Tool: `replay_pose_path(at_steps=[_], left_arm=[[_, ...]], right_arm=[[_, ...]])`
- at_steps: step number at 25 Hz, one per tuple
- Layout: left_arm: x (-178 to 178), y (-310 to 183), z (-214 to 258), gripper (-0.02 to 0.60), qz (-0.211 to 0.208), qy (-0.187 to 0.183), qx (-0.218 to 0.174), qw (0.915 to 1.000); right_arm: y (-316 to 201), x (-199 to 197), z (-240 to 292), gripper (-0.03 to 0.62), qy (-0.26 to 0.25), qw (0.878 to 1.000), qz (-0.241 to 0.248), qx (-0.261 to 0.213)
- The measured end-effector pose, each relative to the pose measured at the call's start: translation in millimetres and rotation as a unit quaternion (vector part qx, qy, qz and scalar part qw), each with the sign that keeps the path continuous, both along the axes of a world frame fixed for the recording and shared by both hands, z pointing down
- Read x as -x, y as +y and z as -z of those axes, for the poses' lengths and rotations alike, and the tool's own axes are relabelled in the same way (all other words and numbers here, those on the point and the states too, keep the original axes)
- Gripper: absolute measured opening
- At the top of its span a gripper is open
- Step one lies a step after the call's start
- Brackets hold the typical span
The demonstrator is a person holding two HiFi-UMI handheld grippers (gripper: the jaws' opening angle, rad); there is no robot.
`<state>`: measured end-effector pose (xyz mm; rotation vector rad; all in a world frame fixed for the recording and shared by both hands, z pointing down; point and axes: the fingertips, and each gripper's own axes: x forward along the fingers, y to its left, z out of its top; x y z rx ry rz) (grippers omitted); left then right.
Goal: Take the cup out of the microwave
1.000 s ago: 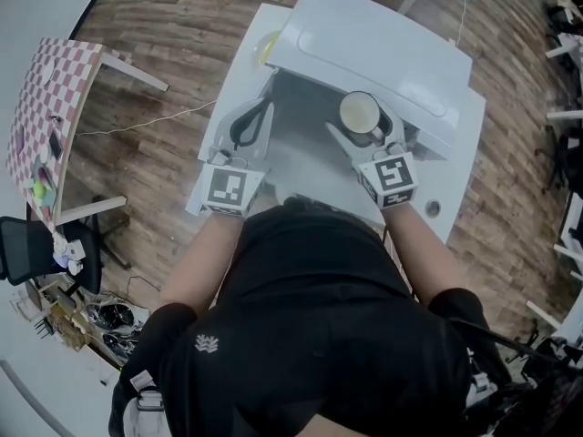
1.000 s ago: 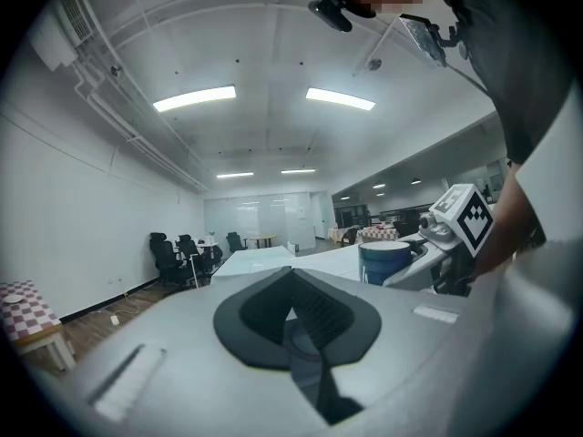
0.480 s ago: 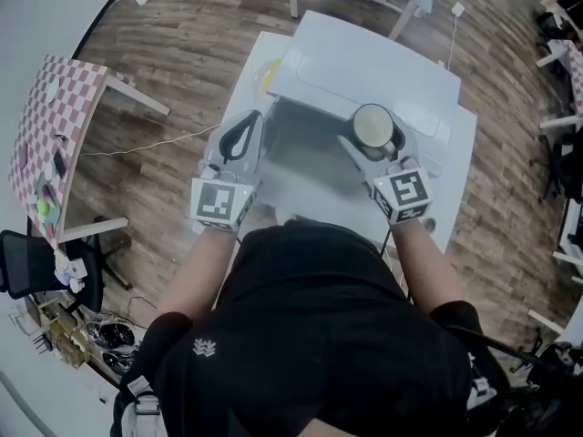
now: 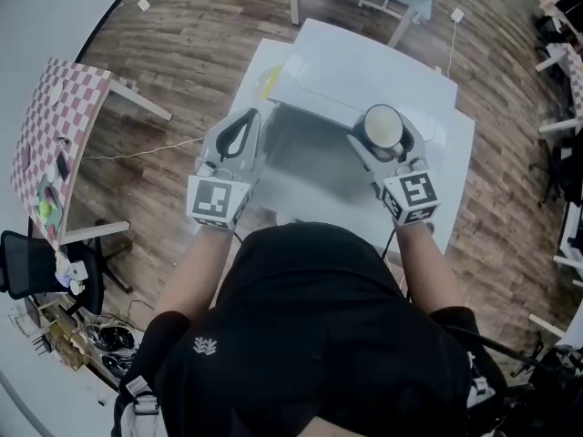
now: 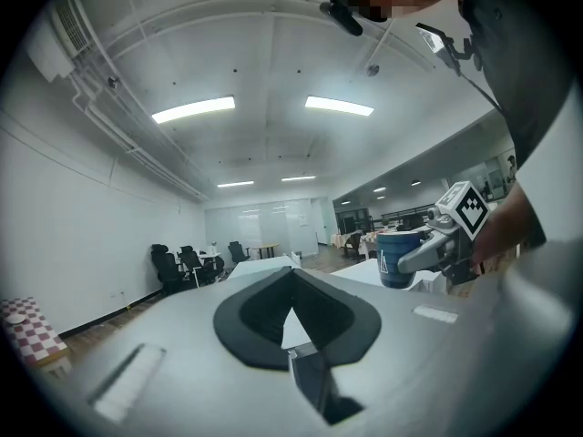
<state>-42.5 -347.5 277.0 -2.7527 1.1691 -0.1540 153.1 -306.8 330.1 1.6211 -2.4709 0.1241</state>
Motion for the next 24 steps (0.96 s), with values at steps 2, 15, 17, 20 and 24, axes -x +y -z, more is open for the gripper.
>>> replay_pose_path(at_steps=[2,15,17,20,24], left_arm=[[-2.1,-0.5,-2.2,0.002,-0.002,-0.001,0.0,1.0],[-1.5,-4.8,2.6,0.002,0.003,0.01,-0.015,0.9998],[-3.2,-5.8,4.0,0.002,0.001,0.008,-0.014,0.9999],[-1.9,-7.9,3.3,0.002,0.002,0.007,-0.01,0.9999],[-2.1,-7.3,4.2,0.002,-0.002,0.009,-0.016,0.9998]], right_arm=[[0.4,-3.1,-2.4,0.397,-0.001,1.0,-0.003,0.0],[-7.3,-11.4,-0.2,0.397,0.0,1.0,-0.008,-0.004],[-8.2,-12.4,0.4,0.397,0.0,1.0,-0.008,-0.006],[-9.6,-11.1,1.1,0.397,-0.002,1.0,-0.008,-0.007],[-9.9,-9.5,2.1,0.397,0.003,1.0,-0.007,-0.01]])
